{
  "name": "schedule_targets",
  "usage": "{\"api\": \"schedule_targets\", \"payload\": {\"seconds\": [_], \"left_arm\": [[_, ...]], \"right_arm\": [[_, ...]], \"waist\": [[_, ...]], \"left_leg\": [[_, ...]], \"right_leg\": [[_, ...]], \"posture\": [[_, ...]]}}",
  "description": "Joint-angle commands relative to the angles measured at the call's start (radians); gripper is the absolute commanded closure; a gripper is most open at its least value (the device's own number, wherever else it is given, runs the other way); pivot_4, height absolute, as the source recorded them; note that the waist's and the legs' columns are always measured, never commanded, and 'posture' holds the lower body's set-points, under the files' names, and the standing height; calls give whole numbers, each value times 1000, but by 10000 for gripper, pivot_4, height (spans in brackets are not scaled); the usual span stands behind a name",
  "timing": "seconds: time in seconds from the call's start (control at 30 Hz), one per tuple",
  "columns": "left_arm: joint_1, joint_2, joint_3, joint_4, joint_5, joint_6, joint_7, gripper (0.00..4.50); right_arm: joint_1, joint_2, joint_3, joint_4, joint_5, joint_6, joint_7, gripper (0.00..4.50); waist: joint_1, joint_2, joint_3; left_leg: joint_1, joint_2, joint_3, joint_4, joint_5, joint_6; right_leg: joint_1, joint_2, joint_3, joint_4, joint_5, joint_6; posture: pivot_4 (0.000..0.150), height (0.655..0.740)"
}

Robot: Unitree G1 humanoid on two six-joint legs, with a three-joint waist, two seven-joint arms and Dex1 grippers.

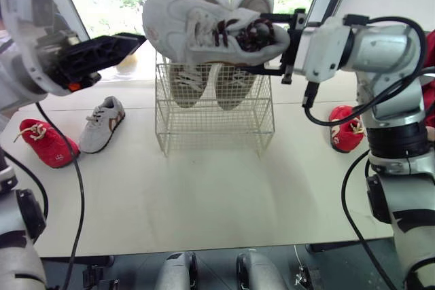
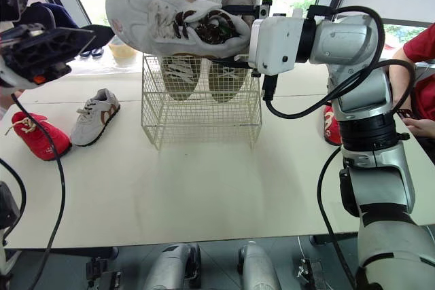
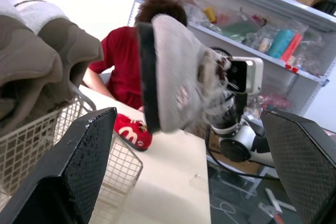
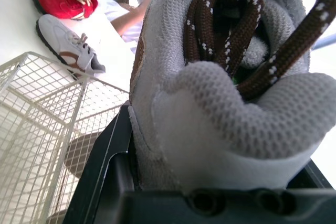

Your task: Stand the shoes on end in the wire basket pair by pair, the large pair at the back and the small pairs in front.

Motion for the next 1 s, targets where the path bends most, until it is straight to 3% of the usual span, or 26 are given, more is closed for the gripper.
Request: {"api": "schedule_targets", "payload": {"seconds": [0.03, 0.1, 0.2, 0.4, 0.43, 0.47, 0.63, 0.73, 0.8, 0.9, 1.0], "left_arm": [[-80, -35, -73, 66, 74, -36, -84, 0], [-103, -52, -107, 83, 107, -40, -123, 0], [-121, -67, -126, 101, 127, -21, -170, 8618], [-117, -77, -90, 87, 130, 0, -166, 38983], [-111, -82, -69, 79, 116, 9, -146, 41128], [-100, -88, -42, 67, 95, 22, -121, 41128], [50, -222, 201, -106, -155, 73, 205, 41492], [161, -404, 288, -286, -359, -66, 521, 41492], [202, -514, 287, -392, -445, -165, 669, 41492], [203, -726, 236, -506, -402, -361, 804, 41492], [209, -835, 178, -538, -365, -459, 840, 41492]], "right_arm": [[-28, 7, 4, -14, -9, -60, 7, 24399], [-28, 8, 10, -8, -15, -77, 7, 24399], [-30, 9, 14, -2, -21, -86, 3, 24488], [-17, 4, 11, -12, -28, -70, -4, 24488], [-4, -1, 3, -28, -4, -19, -1, 24488], [14, -9, -13, -55, 33, 57, -2, 24488], [115, -12, -218, -181, 300, 545, -194, 505], [207, 68, -371, -276, 543, 824, -427, 505], [246, 130, -454, -329, 788, 996, -576, 505], [293, 303, -505, -387, 1206, 1050, -834, 505], [311, 420, -460, -435, 1297, 1037, -976, 505]], "waist": [[-1, 0, 0], [-3, 0, 0], [-7, -1, 1], [-9, -1, 1], [-9, 0, 1], [-7, -1, 1], [-1, -1, 1], [2, -2, 0], [1, -3, 0], [0, -3, 0], [-3, -3, 0]], "left_leg": [[0, 0, 0, 0, 0, 0], [0, 0, 0, 0, 0, 0], [0, 0, 0, 0, 0, -1], [0, 1, -1, -1, 0, -1], [0, 1, -1, -1, 0, -1], [0, 1, -1, -1, 0, 0], [0, 3, -4, 1, 1, -1], [0, 2, -6, 1, 2, -4], [1, 2, -8, 2, 2, -4], [1, 1, -8, 1, 0, 0], [2, 1, -6, 1, 0, 1]], "right_leg": [[0, 0, 0, 0, 0, 0], [0, 0, 0, 0, 0, 0], [0, 0, 0, 0, 0, 0], [-1, 0, 0, 1, 0, 0], [-1, 0, 0, 1, 0, 0], [-1, 0, 0, 1, 0, 0], [0, -2, 1, 1, 0, 0], [2, -5, 0, 1, 0, 0], [4, -8, 0, 1, 0, 0], [4, -9, -1, 2, 1, 0], [4, -6, 0, 1, 1, 0]], "posture": [[1500, 7351], [1500, 7351], [1500, 7351], [1500, 7351], [1500, 7351], [1500, 7351], [1500, 7351], [1500, 7351], [1500, 7351], [1500, 7351], [1500, 7351]]}}
